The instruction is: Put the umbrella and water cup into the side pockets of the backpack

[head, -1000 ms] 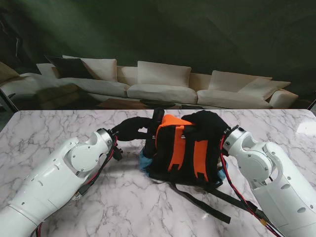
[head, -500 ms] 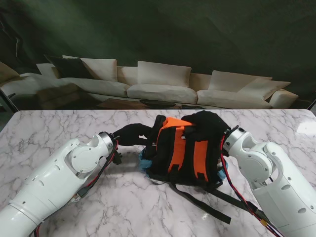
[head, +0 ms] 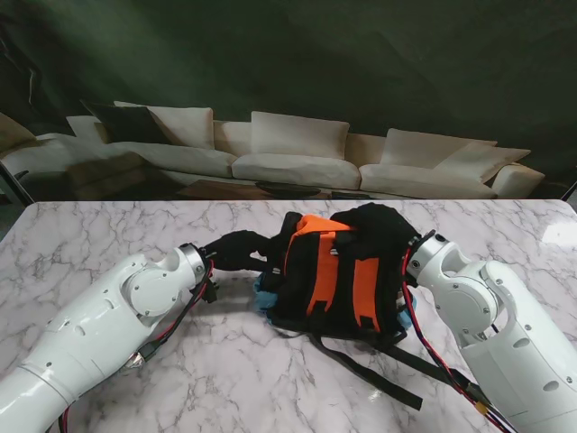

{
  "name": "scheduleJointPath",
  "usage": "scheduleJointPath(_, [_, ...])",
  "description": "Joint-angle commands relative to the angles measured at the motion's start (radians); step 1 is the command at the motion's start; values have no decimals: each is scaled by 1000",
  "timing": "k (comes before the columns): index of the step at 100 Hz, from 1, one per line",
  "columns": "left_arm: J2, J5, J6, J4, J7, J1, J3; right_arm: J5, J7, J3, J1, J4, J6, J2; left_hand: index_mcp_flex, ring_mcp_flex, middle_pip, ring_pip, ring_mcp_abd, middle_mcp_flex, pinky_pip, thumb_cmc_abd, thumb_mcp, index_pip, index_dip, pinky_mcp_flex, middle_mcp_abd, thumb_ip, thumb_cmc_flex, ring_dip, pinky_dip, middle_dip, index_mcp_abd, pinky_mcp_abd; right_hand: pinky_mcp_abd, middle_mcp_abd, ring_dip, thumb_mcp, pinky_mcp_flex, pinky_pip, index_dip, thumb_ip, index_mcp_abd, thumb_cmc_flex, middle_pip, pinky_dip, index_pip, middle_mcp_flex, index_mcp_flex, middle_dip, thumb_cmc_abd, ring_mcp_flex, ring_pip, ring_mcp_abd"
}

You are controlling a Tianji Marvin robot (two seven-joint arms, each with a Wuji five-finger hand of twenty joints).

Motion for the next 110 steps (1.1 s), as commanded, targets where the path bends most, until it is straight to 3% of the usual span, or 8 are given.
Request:
scheduleJointPath(1, [17,28,19,54,-50,42,13,-3,7,-3,-6,4,4,1,182,-5,-24,-16,-4,-13,18,-13,104,147,16,-17,-6,56,99,-2,13,-6,-24,10,-1,-56,14,98,-7,1,23,54,-190,115,40,-7,81,27,80,11,81,49,6,4])
scheduleJointPath(12, [22,13,25,11,-72,75,-42,-4,8,-3,-6,3,4,2,26,-67,-105,-71,14,-115,-42,12,91,-117,-40,-42,39,47,-95,-55,-15,-80,80,7,-1,-58,13,98,-7,1,23,54,-190,114,39,-7,81,27,80,11,81,48,4,5])
scheduleJointPath(25, [33,21,19,-76,-95,126,-133,-3,6,-5,-5,4,6,1,-164,-115,-193,-111,32,-213,-91,-55,85,-283,-120,-59,116,38,-271,-99,-39,-154,182,10,-1,-56,13,97,-8,1,23,54,-190,114,39,-7,80,27,78,11,81,48,3,5])
scheduleJointPath(40, [46,41,17,-196,-128,195,-248,-3,4,-10,-2,7,8,0,-277,-150,-263,-158,49,-275,-153,-85,93,-363,-176,-74,135,34,-341,-155,-69,-210,192,21,0,-53,11,96,-11,-2,22,54,-192,114,37,-8,79,24,77,11,83,47,-2,5])
scheduleJointPath(63, [37,135,32,-420,-49,368,-425,-10,-4,-11,1,9,8,0,-149,-145,-217,-169,33,-191,-197,46,91,-280,-132,-82,70,38,-242,-182,-77,-157,135,50,1,-59,6,90,-31,-20,23,53,-199,111,33,-12,78,19,72,8,89,42,-17,0])
scheduleJointPath(76, [25,120,117,-522,-19,452,-467,-24,-11,-17,11,11,6,-1,-90,-126,-196,-164,34,-112,-210,80,84,-258,-109,-97,69,39,-212,-172,-71,-135,134,80,-6,-64,2,77,-43,-26,23,48,-204,112,22,-11,75,12,66,3,101,33,-32,-4])
scheduleJointPath(98, [-20,52,186,-512,171,507,-422,-16,-24,-46,49,30,-9,-4,6,-81,-152,-124,29,-38,-137,95,84,-209,-56,-71,50,42,-171,-130,-23,-80,143,80,-15,-74,-7,55,-84,-52,32,43,-251,117,-5,-13,70,-10,68,-9,123,-3,-71,-16])
scheduleJointPath(110, [-32,6,224,-476,200,515,-396,-10,-41,-68,73,52,-28,-8,-11,-84,-160,-118,31,-68,-121,105,84,-217,-55,-72,54,43,-166,-121,-17,-77,149,73,-19,-83,-12,50,-108,-75,53,43,-279,125,-27,-11,54,-26,71,-9,139,-23,-105,-29])
